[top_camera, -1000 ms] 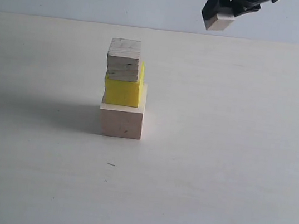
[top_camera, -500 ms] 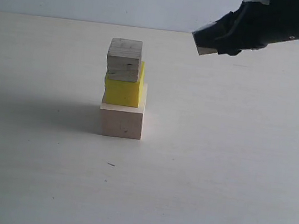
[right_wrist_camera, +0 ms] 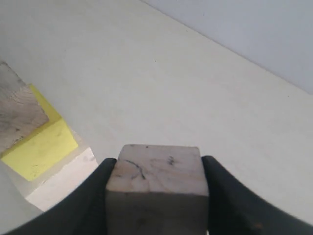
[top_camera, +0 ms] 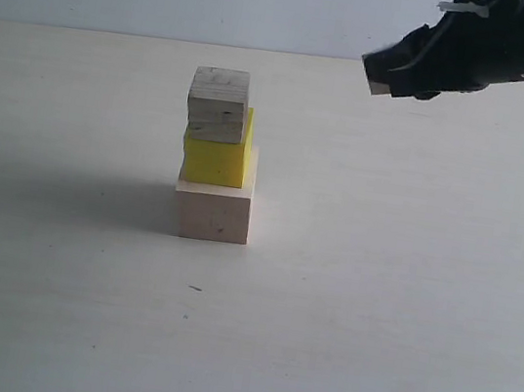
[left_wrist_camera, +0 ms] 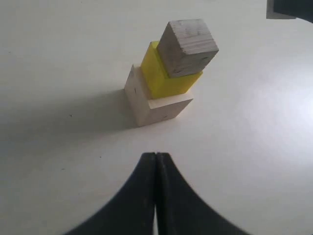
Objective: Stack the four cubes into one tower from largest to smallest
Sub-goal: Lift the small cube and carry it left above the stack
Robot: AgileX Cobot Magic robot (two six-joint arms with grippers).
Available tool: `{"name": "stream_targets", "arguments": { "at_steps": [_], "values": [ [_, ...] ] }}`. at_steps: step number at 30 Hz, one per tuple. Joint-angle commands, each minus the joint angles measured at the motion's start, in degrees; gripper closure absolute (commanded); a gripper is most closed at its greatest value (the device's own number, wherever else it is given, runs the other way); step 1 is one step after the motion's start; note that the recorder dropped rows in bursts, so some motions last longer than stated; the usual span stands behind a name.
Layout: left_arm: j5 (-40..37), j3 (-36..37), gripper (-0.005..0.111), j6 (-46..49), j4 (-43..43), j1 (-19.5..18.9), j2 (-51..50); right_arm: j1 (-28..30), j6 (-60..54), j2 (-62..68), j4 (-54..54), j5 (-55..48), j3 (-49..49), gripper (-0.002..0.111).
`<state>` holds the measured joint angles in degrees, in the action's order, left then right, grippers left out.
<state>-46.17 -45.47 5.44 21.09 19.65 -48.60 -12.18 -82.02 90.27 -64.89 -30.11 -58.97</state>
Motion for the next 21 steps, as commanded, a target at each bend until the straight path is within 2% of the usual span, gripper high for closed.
{"name": "stream_targets", "arguments": {
  "at_steps": [1, 4, 8, 18, 21],
  "values": [
    [0.88, 0.19, 0.107, 1.67, -0.24, 0.37, -0.13, 0.3, -15.36, 0.47, -8.89, -3.02, -0.48, 0.108],
    [0.88, 0.19, 0.107, 3.23, -0.35, 0.37, -0.13, 0.3, -22.62, 2.22, -16.7, -5.36, -2.14, 0.108],
    [0.24, 0.19, 0.107, 3.51, -1.31, 0.37, -0.13, 1.3, -26.71, 5.73, -23.06, -12.49, -5.69, 0.108],
    [-6.4, 0.19, 0.107, 3.75, -2.78, 0.37, -0.13, 6.19, -29.37, 17.28, -24.31, -38.05, -15.91, 0.108],
    [-7.04, 0.19, 0.107, 3.75, -2.78, 0.37, -0.13, 6.82, -29.38, 20.05, -24.73, -39.85, -18.12, 0.108]
  ]
}}
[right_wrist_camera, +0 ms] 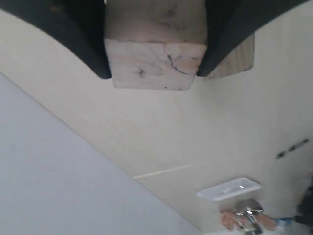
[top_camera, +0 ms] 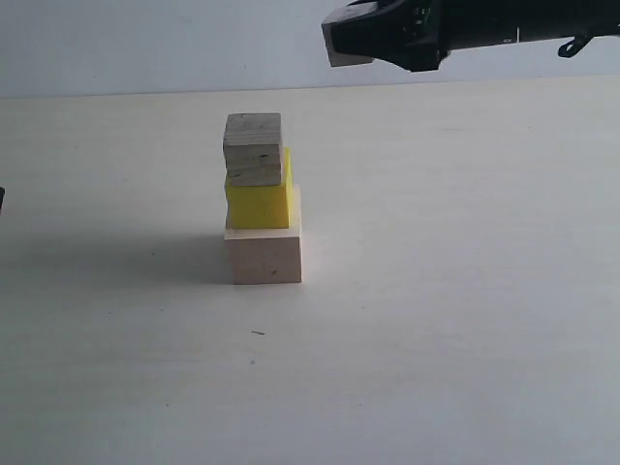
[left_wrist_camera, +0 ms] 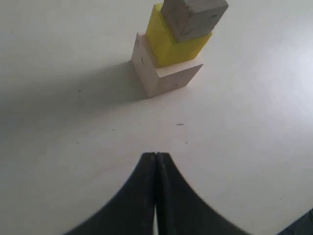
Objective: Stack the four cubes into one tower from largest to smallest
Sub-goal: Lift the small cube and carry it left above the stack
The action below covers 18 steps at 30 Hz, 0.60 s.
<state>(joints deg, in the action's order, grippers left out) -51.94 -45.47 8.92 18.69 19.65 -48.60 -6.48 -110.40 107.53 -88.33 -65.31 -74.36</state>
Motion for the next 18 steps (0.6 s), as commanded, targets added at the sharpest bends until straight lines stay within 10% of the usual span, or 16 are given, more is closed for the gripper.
{"name": "stream_targets", "arguments": {
  "at_steps": [1, 18],
  "values": [
    [-1.26, 0.19, 0.107, 0.51, -0.38, 0.37, -0.13, 1.13, -0.63, 3.4, -1.4, -4.66, -3.16, 0.108],
    [-2.8, 0.19, 0.107, 2.87, -0.31, 0.37, -0.13, -7.43, -6.51, 4.4, -3.13, -4.66, -3.25, 0.108]
  ]
}}
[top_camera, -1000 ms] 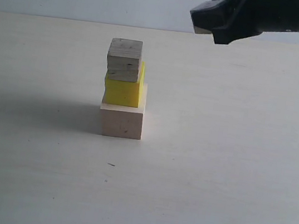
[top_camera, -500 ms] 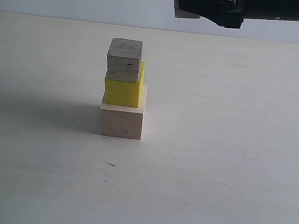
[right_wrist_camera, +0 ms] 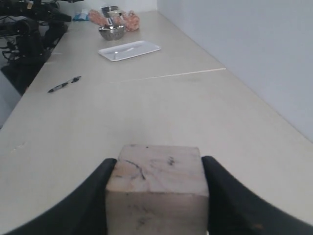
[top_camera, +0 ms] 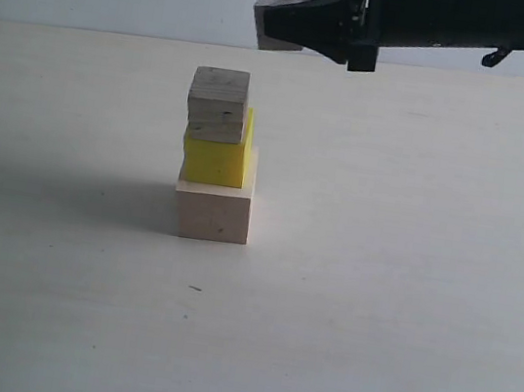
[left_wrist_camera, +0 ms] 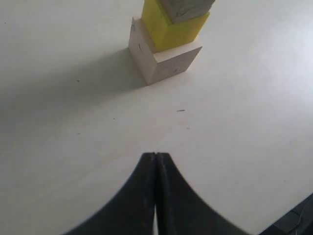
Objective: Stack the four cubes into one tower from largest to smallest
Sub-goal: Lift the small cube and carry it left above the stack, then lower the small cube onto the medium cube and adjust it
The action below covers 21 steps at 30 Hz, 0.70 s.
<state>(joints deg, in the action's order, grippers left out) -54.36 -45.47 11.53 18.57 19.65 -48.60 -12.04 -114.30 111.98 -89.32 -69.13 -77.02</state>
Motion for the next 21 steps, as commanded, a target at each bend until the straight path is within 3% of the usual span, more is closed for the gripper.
{"name": "stream_targets", "arguments": {
  "at_steps": [1, 12, 21],
  "values": [
    [-0.4, 0.19, 0.107, 0.26, -0.19, 0.37, -0.13, -2.14, -3.2, -0.05, -2.52, -0.83, -0.58, 0.108],
    [-0.4, 0.19, 0.107, 0.26, -0.19, 0.37, -0.13, -6.66, -5.97, -0.05, -3.03, -0.83, -0.58, 0.108],
    [-0.28, 0.19, 0.107, 0.26, -0.19, 0.37, -0.13, -6.66, -6.34, 2.68, -3.11, -0.83, -0.58, 0.108]
  ]
}}
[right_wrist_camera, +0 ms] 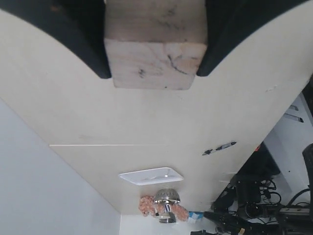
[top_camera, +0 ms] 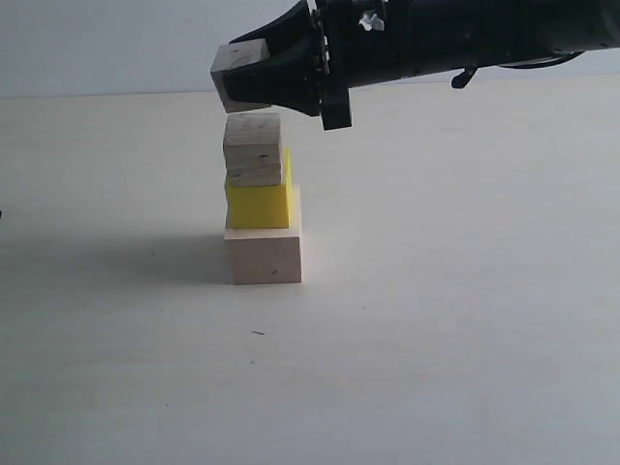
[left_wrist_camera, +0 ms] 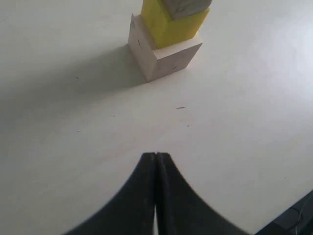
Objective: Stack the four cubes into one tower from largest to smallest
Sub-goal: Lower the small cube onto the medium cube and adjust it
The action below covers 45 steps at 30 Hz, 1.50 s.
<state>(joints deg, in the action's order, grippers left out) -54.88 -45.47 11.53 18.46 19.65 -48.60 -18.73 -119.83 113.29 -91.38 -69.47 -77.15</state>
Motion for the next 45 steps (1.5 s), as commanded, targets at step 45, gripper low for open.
{"name": "stream_targets", "arguments": {
  "at_steps": [45],
  "values": [
    [3.16, 0.19, 0.107, 0.49, -0.31, 0.37, -0.13, 0.02, 1.94, 3.51, 2.47, -0.49, -2.68, 0.108]
  ]
}}
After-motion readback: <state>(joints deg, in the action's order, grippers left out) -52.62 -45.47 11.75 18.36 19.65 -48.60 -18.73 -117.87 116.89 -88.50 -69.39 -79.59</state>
